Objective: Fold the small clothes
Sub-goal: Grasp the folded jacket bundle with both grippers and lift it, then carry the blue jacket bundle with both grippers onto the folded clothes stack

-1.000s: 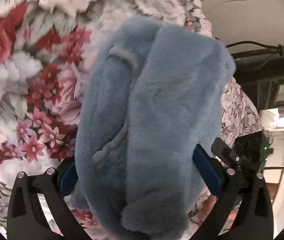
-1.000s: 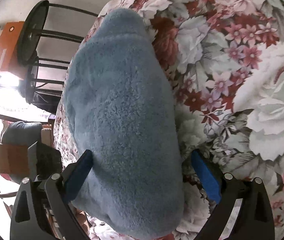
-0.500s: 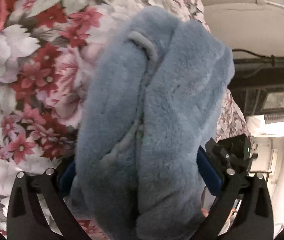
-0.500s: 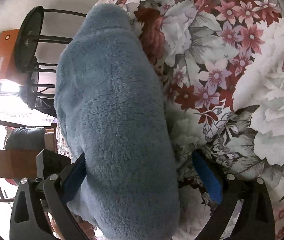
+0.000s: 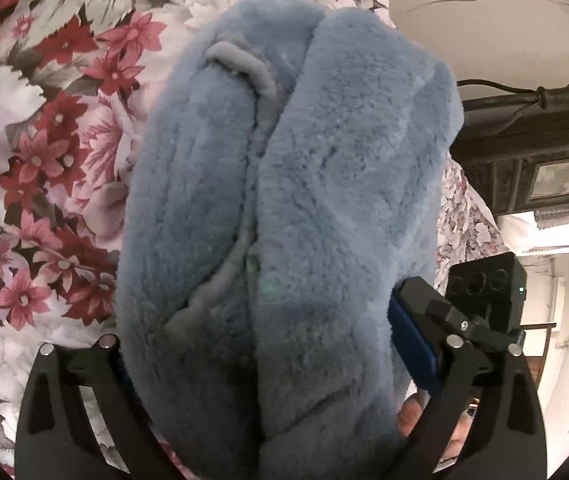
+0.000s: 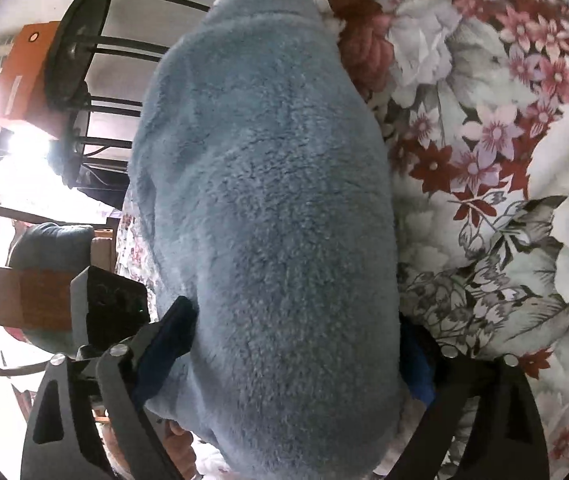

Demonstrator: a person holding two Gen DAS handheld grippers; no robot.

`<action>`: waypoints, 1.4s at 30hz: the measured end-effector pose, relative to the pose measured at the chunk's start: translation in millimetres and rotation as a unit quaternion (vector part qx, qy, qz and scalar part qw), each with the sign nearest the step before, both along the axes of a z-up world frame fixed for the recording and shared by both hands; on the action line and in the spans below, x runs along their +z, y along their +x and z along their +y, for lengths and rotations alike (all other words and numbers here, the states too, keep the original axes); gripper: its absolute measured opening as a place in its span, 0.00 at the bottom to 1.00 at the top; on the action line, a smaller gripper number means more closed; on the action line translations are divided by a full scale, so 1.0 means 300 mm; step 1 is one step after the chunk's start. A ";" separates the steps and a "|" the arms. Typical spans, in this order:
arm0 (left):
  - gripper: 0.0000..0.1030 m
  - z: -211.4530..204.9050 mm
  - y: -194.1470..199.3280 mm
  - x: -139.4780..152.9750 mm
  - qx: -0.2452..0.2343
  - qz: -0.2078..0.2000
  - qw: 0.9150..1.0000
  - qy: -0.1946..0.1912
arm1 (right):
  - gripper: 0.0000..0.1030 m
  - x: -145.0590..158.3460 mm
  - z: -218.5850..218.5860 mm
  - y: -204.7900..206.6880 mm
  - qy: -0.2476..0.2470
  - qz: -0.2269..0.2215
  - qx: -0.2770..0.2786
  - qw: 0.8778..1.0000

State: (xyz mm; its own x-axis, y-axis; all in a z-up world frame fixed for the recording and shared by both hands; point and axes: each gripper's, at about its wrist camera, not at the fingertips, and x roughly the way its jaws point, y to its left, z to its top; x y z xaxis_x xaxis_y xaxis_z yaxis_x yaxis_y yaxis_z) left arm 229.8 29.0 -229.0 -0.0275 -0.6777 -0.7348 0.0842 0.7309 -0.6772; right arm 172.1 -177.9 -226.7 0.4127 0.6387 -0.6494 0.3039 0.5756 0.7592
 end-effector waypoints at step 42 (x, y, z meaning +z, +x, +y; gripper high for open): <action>0.81 -0.482 -0.239 0.494 -0.080 -0.126 0.988 -0.047 | 0.71 0.452 -0.498 -0.513 -0.052 -0.122 -0.089 0.987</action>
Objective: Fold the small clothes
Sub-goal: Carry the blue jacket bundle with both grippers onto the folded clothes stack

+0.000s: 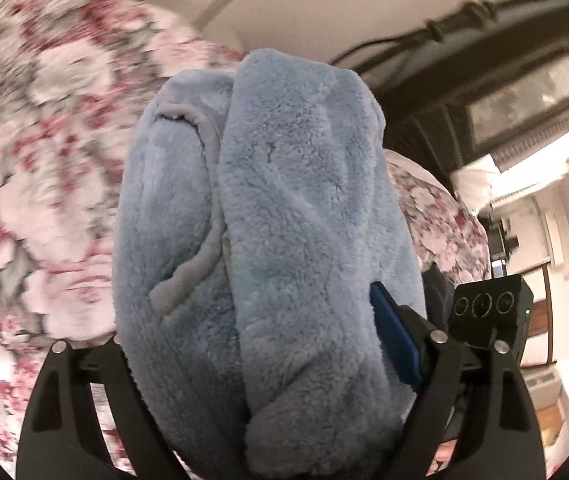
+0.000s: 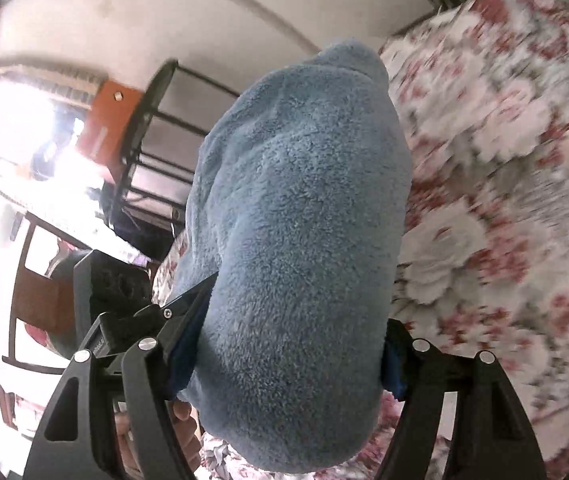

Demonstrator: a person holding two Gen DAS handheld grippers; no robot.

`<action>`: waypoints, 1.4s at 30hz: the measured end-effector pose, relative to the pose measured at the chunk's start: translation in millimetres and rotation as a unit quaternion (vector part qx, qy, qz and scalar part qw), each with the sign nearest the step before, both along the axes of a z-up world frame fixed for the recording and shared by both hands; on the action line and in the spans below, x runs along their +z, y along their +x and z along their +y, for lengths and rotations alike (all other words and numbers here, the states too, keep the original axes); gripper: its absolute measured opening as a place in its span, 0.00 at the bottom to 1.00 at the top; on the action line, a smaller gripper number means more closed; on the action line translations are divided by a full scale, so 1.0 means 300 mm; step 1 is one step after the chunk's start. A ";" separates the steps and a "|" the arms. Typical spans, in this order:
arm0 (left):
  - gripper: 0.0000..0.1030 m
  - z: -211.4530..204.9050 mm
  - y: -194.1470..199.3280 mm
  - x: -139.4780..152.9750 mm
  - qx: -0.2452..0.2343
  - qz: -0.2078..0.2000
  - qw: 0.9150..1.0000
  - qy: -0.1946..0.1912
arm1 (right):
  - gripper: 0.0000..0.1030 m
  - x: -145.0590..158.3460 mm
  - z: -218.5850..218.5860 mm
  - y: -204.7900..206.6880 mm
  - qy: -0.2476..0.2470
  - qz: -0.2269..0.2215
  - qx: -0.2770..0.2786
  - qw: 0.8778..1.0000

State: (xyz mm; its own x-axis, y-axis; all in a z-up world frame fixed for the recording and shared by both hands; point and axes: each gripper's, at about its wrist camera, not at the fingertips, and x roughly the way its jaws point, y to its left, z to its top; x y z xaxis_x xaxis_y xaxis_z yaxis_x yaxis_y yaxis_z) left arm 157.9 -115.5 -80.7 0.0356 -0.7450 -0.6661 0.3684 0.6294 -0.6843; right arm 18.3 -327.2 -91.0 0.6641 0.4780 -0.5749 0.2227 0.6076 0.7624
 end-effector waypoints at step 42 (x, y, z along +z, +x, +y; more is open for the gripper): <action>0.96 -1.411 -0.787 -0.051 -0.260 -0.023 0.965 0.031 | 0.80 0.037 -1.017 -1.010 -0.057 0.017 -0.311 0.949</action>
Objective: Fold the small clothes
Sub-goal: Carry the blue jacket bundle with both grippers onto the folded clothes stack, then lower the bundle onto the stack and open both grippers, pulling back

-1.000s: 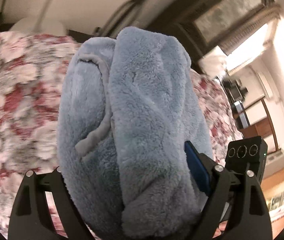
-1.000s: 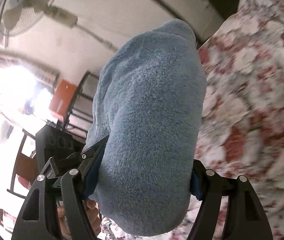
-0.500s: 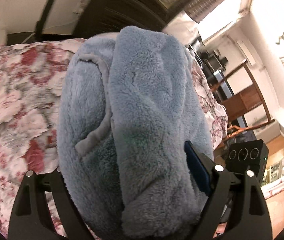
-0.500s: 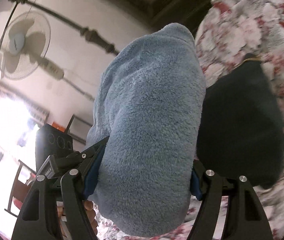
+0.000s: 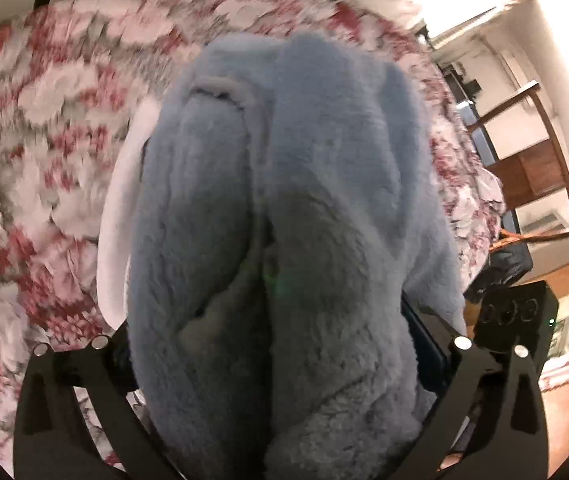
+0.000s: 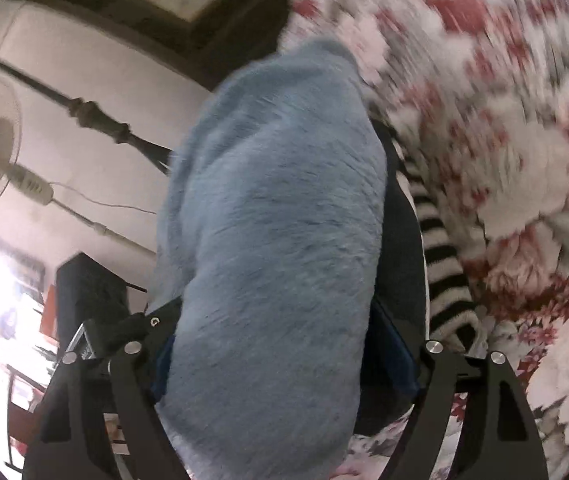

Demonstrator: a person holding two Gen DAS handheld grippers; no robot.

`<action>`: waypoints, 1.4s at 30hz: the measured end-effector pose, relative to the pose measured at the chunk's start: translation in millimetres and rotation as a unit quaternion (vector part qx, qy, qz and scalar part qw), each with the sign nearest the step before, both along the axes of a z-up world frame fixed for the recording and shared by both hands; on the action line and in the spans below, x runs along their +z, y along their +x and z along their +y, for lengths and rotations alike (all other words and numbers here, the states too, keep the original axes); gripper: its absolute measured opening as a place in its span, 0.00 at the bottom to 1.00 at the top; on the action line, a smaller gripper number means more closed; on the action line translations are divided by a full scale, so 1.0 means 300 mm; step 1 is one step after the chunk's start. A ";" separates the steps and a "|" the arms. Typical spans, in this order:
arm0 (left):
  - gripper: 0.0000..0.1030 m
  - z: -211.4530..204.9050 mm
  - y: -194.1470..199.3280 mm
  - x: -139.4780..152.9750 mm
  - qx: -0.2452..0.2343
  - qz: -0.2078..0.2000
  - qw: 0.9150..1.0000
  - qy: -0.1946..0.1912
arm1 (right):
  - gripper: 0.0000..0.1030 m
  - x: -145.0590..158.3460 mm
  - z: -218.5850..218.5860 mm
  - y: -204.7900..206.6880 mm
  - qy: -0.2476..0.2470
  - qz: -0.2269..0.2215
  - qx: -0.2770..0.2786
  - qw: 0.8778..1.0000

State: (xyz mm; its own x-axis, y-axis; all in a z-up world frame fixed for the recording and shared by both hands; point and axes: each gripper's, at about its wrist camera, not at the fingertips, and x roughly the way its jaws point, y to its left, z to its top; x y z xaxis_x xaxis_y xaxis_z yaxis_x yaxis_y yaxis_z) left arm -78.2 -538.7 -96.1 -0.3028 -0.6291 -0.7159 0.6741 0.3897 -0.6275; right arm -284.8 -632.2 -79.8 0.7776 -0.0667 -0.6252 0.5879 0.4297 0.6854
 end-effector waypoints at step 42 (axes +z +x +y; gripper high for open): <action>0.96 0.470 -0.170 0.232 0.044 -0.198 0.976 0.074 | 0.95 0.306 0.354 -0.152 -0.169 0.108 -0.088 0.976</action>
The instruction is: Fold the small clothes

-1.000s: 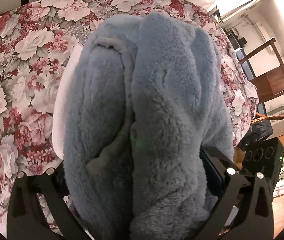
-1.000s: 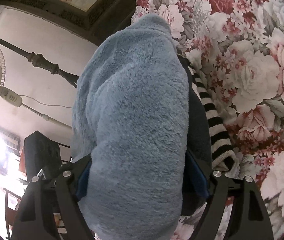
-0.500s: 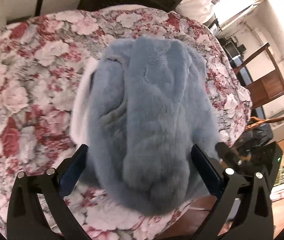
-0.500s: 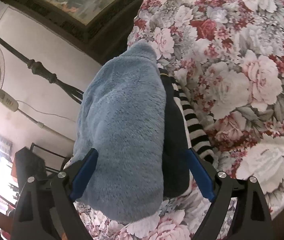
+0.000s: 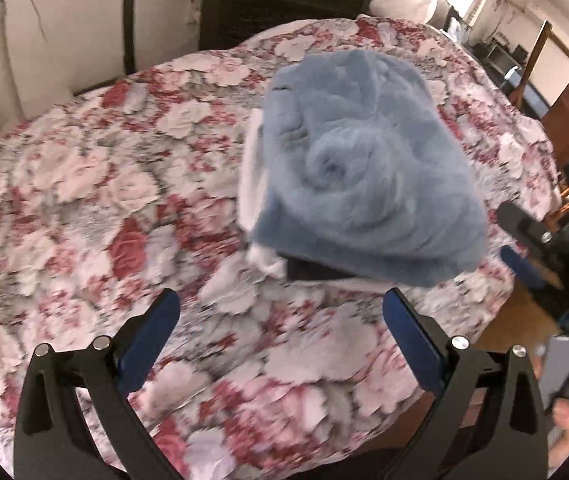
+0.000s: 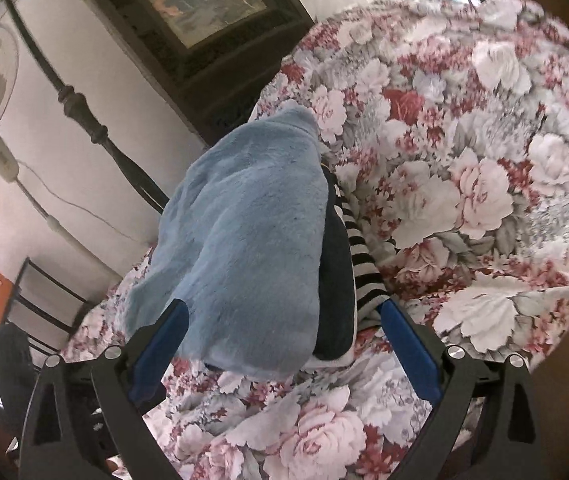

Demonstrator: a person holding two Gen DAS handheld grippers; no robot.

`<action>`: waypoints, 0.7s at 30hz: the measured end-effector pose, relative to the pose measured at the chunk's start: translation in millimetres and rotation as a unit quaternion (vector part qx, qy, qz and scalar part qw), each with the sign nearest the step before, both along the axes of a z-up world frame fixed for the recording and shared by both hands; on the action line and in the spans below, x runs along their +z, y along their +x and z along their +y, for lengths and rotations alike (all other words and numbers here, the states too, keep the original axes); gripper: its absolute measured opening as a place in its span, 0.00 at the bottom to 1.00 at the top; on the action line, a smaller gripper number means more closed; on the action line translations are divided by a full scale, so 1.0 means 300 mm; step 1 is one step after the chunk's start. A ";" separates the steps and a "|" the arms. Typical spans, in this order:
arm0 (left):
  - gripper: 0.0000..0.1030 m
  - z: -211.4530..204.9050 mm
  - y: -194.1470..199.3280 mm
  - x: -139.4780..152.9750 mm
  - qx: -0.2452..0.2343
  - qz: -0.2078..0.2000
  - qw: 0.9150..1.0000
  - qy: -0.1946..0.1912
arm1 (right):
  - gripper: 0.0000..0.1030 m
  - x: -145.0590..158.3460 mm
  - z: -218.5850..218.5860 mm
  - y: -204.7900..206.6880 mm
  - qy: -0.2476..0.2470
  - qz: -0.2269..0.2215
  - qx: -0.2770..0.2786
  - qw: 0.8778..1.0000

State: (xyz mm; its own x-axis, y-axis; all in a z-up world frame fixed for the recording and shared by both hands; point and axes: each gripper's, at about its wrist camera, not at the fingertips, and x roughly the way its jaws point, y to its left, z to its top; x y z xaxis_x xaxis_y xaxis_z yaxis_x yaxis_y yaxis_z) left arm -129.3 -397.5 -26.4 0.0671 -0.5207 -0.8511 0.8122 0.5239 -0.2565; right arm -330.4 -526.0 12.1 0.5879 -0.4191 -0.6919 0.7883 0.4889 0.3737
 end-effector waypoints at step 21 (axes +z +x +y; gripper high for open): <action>0.96 0.251 -0.075 0.143 0.023 -0.106 0.994 -0.023 | 0.97 0.196 0.353 -0.140 -0.174 0.047 -0.011 0.984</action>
State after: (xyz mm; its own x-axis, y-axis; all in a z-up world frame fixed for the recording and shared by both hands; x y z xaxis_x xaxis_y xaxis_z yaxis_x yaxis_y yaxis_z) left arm -151.7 -322.4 16.4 0.2666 -0.5511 -0.7907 0.8263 0.5530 -0.1068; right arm -372.5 -420.1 71.1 0.5160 -0.6520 -0.5556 0.8233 0.5564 0.1117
